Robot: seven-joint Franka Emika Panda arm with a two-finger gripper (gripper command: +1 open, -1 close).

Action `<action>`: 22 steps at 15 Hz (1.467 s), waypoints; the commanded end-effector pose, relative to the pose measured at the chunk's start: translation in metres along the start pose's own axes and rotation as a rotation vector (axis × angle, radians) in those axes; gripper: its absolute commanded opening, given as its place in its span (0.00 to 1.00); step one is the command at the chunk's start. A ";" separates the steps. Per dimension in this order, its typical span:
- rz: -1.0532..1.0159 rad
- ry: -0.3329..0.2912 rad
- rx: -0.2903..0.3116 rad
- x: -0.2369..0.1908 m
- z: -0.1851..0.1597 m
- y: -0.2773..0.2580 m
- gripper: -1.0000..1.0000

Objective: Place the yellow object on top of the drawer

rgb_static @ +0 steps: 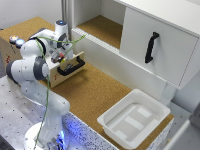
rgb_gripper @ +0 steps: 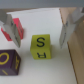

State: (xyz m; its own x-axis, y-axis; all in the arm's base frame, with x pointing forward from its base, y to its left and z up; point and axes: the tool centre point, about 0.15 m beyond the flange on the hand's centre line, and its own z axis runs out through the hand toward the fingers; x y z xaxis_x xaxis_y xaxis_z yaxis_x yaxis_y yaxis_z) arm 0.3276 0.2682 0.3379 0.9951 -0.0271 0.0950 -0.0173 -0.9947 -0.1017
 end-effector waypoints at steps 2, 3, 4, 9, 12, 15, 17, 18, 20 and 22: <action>-0.037 0.035 -0.163 0.005 -0.001 -0.027 1.00; -0.037 0.033 -0.165 0.006 -0.001 -0.028 1.00; -0.033 0.023 -0.168 0.008 0.004 -0.027 1.00; -0.015 0.023 -0.173 0.017 0.006 -0.019 0.00; -0.027 0.067 -0.163 0.018 -0.015 -0.021 0.00; -0.074 0.115 -0.143 0.018 -0.044 -0.032 0.00; -0.104 0.139 -0.142 0.020 -0.063 -0.042 0.00; -0.129 0.162 -0.141 0.021 -0.075 -0.049 0.00; -0.193 0.227 -0.137 0.024 -0.103 -0.066 0.00; -0.268 0.288 -0.110 0.027 -0.133 -0.084 0.00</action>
State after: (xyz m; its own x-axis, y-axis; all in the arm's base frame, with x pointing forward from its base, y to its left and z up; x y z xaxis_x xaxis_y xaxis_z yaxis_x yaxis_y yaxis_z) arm 0.3481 0.3069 0.4128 0.9469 0.1165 0.2998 0.1335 -0.9904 -0.0369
